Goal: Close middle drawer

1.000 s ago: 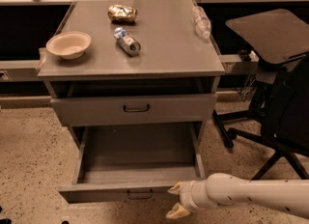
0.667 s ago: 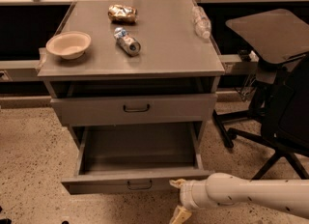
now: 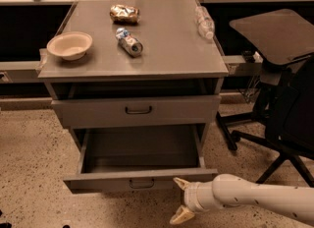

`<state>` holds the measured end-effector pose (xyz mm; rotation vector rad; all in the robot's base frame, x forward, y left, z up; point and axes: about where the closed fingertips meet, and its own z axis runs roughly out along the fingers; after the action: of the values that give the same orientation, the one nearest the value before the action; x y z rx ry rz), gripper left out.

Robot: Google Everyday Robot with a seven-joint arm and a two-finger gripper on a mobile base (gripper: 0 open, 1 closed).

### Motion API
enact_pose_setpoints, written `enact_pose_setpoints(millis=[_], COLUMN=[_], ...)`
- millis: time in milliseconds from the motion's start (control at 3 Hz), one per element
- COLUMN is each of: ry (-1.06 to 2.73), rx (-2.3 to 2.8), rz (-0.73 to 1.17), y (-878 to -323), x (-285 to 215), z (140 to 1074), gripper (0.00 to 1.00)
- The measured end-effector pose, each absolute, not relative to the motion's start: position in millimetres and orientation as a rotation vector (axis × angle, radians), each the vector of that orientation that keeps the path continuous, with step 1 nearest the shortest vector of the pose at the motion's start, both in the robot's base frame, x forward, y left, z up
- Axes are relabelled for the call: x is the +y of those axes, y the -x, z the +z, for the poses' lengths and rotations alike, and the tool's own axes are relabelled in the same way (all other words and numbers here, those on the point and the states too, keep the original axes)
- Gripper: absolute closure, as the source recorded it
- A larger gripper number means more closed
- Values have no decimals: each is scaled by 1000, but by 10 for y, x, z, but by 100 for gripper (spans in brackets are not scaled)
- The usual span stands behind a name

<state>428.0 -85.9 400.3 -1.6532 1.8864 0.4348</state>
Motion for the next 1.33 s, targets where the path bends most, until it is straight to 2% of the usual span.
enact_pose_setpoints(millis=[667,1000,1333], ry=[1584,1584,1572], rx=[1673,1671,1679], rz=[743,809,803], y=[-4275,-4128,-4134], x=[-410,-209,-178], z=[3625,3326,3266], gripper=[64,87,100])
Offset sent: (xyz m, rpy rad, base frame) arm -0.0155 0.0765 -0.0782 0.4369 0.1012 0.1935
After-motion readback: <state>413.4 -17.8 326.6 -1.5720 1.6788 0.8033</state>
